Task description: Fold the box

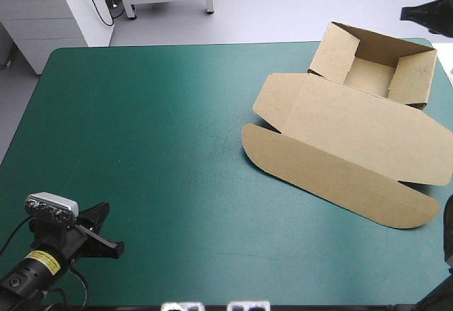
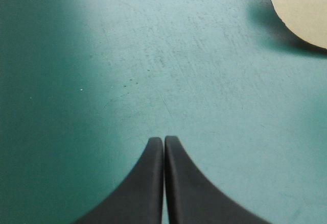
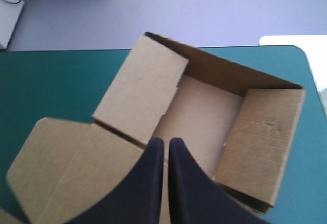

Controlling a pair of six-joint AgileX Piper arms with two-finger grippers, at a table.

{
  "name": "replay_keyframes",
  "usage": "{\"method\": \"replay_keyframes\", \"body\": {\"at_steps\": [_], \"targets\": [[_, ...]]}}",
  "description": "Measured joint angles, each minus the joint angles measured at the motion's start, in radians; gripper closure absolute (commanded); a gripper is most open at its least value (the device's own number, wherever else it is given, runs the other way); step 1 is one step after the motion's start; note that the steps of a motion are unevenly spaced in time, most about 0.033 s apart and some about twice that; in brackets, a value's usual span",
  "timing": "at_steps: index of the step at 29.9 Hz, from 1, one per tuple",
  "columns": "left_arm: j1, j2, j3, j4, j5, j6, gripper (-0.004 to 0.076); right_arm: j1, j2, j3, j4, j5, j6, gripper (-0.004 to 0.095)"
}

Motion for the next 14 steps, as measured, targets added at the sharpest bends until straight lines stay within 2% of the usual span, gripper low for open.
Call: {"method": "replay_keyframes", "body": {"at_steps": [9, 14], "targets": [[0.0, 0.0, 0.0, 0.002, 0.006, 0.0, 0.0732, 0.166, -0.233, 0.424, 0.021, -0.007, -0.079, 0.0913], [0.0, 0.0, 0.0, 0.002, 0.006, 0.0, 0.0732, 0.192, -0.394, 0.677, 0.022, -0.097, -0.1, 0.0913]]}}
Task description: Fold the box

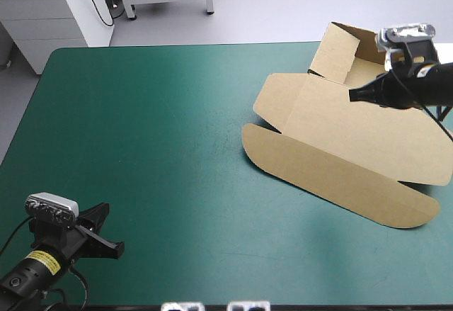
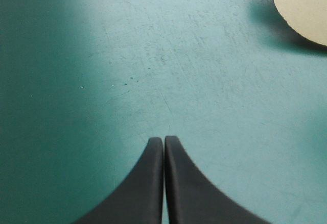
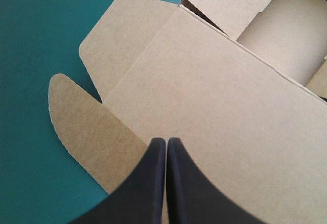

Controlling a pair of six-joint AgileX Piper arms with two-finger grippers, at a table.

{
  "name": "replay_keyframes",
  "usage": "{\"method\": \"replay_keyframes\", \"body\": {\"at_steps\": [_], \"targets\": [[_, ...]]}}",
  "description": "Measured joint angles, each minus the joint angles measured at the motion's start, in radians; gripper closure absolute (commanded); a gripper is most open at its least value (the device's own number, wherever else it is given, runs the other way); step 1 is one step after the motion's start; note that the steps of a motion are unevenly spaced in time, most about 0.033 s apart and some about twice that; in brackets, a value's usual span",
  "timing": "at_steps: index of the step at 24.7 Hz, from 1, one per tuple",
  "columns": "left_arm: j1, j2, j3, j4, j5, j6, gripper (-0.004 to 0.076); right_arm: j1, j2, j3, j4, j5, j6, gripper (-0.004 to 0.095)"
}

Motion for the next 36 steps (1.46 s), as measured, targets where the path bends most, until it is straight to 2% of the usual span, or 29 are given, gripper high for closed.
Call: {"method": "replay_keyframes", "body": {"at_steps": [10, 19, 25, 30, 36], "targets": [[0.0, 0.0, 0.006, 0.0, -0.001, 0.0, 0.0732, 0.001, -0.358, 0.479, 0.0, -0.306, -0.057, 0.0913], [0.0, -0.02, 0.092, -0.002, -0.051, 0.0, 0.0732, 0.001, -0.671, 0.863, 0.003, -0.546, -0.074, 0.0928], [0.0, -0.085, 0.092, -0.002, -0.051, 0.0, 0.0732, 0.001, -0.84, 1.029, 0.007, -0.576, -0.074, 0.0928], [0.0, -0.113, 0.092, -0.002, -0.034, 0.001, 0.0732, 0.001, -0.886, 1.111, 0.007, -0.568, -0.055, 0.0928], [0.0, -0.144, 0.086, 0.0, 0.063, 0.001, 0.0732, 0.001, -0.892, 1.174, 0.06, -0.564, -0.056, 0.0928]]}}
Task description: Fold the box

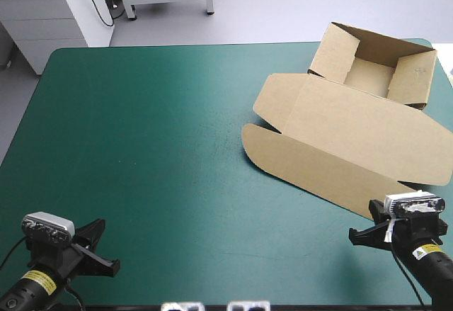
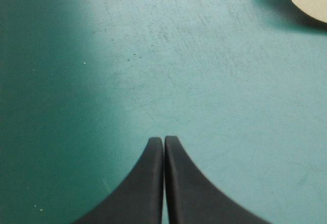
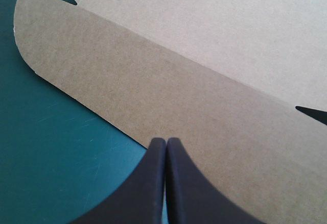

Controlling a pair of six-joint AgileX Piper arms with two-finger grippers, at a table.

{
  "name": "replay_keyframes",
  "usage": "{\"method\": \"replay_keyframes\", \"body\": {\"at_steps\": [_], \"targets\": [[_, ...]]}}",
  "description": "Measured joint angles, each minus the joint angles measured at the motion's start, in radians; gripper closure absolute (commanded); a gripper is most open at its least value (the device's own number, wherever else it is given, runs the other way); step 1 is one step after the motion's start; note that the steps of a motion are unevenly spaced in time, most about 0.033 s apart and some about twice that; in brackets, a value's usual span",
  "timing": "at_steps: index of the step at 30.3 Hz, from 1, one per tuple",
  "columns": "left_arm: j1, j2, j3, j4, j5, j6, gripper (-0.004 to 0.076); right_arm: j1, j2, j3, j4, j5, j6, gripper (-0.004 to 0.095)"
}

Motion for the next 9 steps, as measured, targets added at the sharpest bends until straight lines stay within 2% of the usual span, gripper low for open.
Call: {"method": "replay_keyframes", "body": {"at_steps": [9], "targets": [[0.0, -0.021, -0.004, 0.0, 0.02, 0.0, 0.0732, 0.0, 0.0, 0.0, -0.019, 0.047, -0.003, 0.0926]]}}
